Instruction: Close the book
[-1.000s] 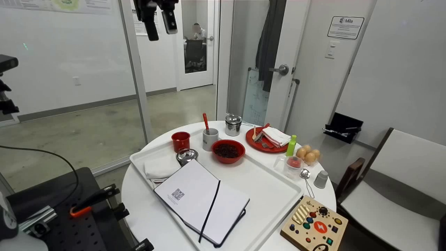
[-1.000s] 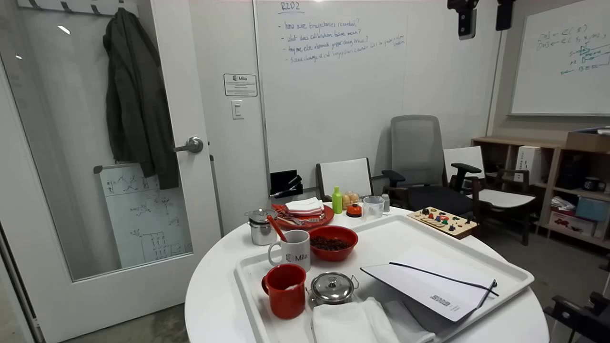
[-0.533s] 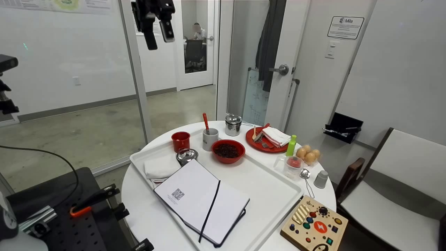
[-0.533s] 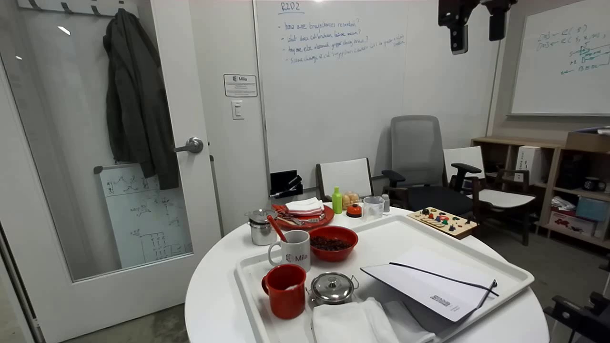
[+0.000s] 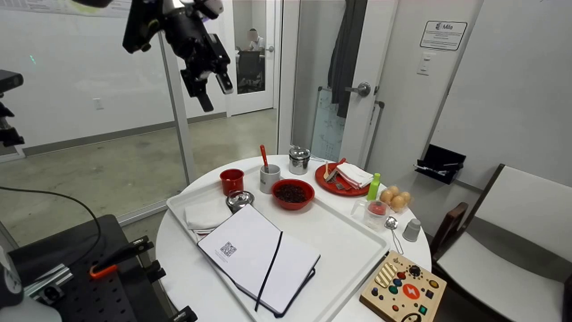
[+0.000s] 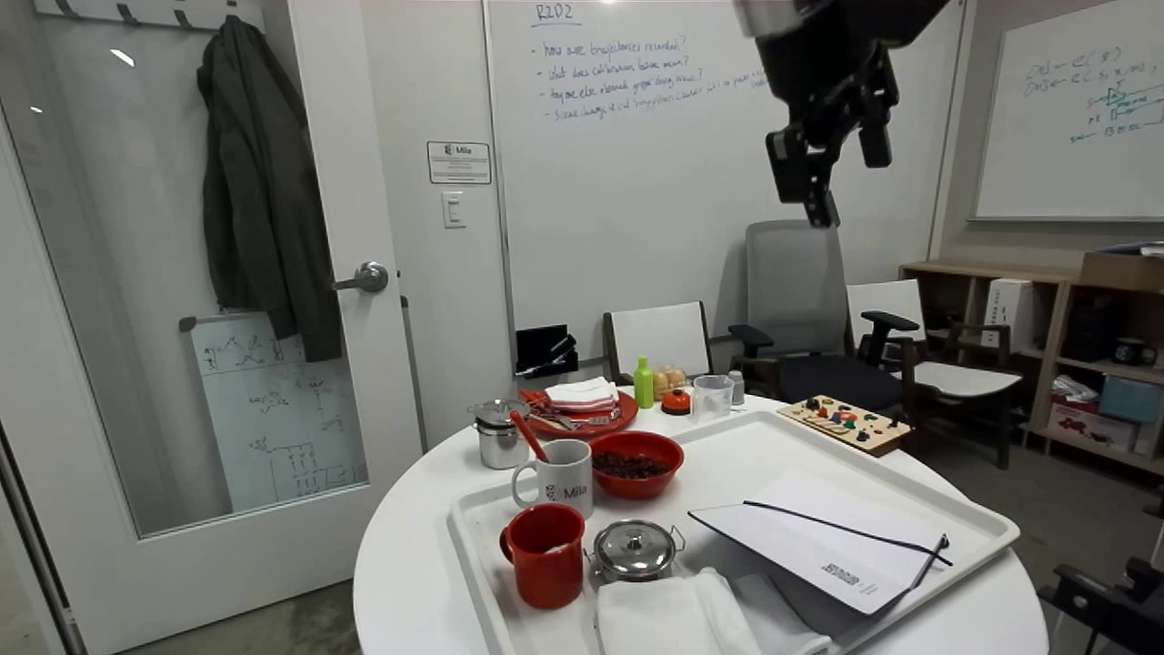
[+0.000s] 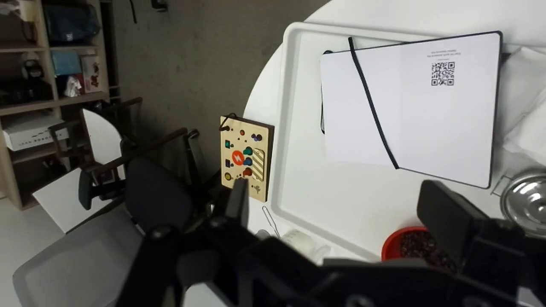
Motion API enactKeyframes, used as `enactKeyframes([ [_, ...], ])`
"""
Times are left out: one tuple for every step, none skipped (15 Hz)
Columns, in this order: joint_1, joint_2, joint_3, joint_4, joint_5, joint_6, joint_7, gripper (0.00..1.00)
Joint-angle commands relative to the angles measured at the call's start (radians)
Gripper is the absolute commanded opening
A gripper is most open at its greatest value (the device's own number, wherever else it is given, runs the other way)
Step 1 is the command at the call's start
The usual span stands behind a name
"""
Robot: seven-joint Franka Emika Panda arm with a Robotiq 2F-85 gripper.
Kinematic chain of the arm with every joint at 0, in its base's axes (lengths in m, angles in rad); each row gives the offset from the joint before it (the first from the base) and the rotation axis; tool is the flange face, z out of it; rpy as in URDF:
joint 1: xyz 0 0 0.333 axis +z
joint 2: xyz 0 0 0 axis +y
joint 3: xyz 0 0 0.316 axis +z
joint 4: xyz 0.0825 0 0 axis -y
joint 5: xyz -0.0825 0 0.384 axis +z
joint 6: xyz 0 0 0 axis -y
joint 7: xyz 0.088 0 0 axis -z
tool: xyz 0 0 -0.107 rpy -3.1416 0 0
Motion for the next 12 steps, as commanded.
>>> enactKeyframes([
  [0.06, 0.224, -0.024, 0.075, -0.105, -0.003, 0.079, 1.0],
  [0.077, 0.285, -0.039, 0.095, -0.123, -0.004, 0.09, 1.0],
  [0.097, 0.338, -0.056, 0.115, -0.135, -0.007, 0.094, 1.0],
  [0.116, 0.395, -0.074, 0.143, -0.137, -0.012, 0.091, 1.0],
  [0.138, 0.441, -0.093, 0.167, -0.135, -0.019, 0.082, 1.0],
  [0.16, 0.481, -0.111, 0.197, -0.117, -0.038, 0.05, 1.0],
  [0.17, 0.372, -0.128, 0.108, -0.103, 0.002, 0.064, 1.0],
  [0.184, 0.406, -0.144, 0.123, -0.101, 0.004, 0.065, 1.0],
  [0.192, 0.416, -0.155, 0.125, -0.101, 0.005, 0.065, 1.0],
  [0.196, 0.414, -0.159, 0.125, -0.102, 0.004, 0.066, 1.0],
  [0.196, 0.406, -0.159, 0.123, -0.102, 0.003, 0.066, 1.0],
  [0.196, 0.398, -0.158, 0.122, -0.102, 0.003, 0.066, 1.0],
])
